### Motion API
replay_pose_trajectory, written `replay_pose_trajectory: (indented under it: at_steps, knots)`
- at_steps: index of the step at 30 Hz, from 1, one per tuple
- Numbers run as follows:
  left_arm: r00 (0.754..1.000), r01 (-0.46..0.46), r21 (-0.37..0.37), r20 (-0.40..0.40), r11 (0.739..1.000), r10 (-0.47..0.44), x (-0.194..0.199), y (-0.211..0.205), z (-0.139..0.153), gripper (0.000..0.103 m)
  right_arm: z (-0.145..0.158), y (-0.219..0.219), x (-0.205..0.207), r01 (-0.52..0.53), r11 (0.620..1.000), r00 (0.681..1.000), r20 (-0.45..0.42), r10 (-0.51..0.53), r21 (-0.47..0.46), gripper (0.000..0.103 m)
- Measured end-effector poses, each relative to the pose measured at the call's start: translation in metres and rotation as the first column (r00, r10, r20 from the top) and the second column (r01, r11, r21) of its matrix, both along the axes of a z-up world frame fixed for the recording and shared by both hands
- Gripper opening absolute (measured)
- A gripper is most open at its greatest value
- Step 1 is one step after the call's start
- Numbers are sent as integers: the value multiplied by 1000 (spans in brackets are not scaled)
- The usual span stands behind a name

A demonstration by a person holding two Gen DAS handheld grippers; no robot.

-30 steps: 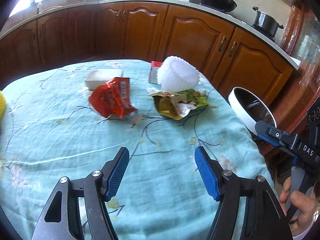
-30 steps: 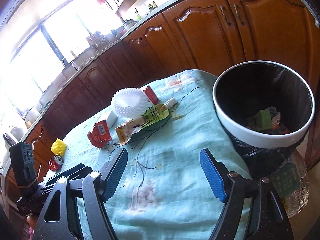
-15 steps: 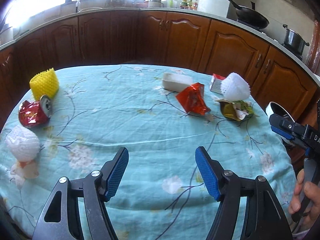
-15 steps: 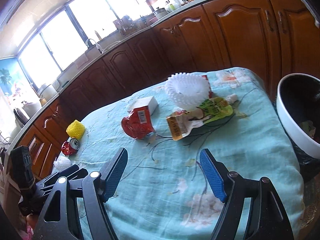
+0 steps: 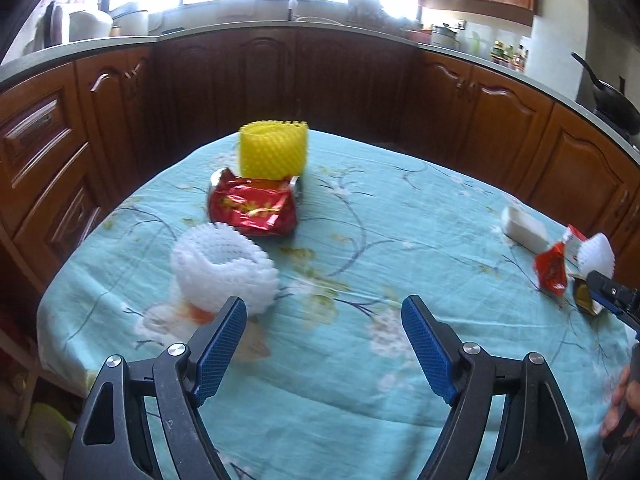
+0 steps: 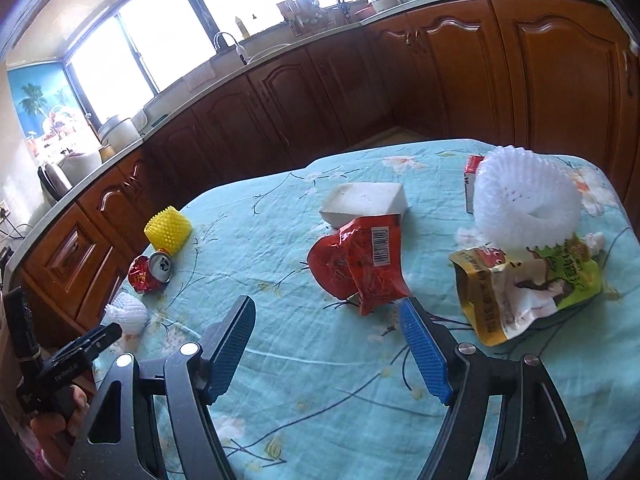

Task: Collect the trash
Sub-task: 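Grasp the white foam net with the left tool while the right tool grasps the red bag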

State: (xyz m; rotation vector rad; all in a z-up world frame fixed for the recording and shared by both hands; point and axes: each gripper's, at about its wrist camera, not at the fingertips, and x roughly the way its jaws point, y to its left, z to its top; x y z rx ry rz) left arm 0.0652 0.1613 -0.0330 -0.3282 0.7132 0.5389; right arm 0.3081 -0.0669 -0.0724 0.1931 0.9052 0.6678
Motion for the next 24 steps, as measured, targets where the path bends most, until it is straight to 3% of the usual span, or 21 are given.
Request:
replay_pose_trajectory:
  at_steps: [2,6,12,13,16,17,20,24]
  knots:
    - [998,-63,5,-10,998,63,1,14,-3,90,-4,5,5,-6,1000,1000,-4,6,-10,76]
    - [990,-137,-2,-25,991,137,7,38,-14,91,-8,13,14,-13,1000,1000,-12,13,-20,76]
    - [990,-133,-14,-60,991,132,36,52,-38,88,-10,21,29,1,998,1000,12,0,-57,76]
    - [990,-129,-17,-61,992,128,39,54,-41,81,-11,22,33,7,997,1000,19,-6,-74,76]
    - [992,-101,-24,-82,995,99,46,60,-51,39,-18,26,42,11,993,1000,20,-9,-121,74]
    - [994,-83,-24,-78,996,81,47,60,-52,24,-21,28,43,6,992,1000,17,-4,-130,65]
    - [998,-27,-21,-59,999,26,48,51,-48,19,-28,30,44,5,986,1000,2,-5,-166,10]
    - [997,70,-10,-20,997,-71,52,21,-35,18,-23,21,33,17,990,1000,20,-15,-143,6]
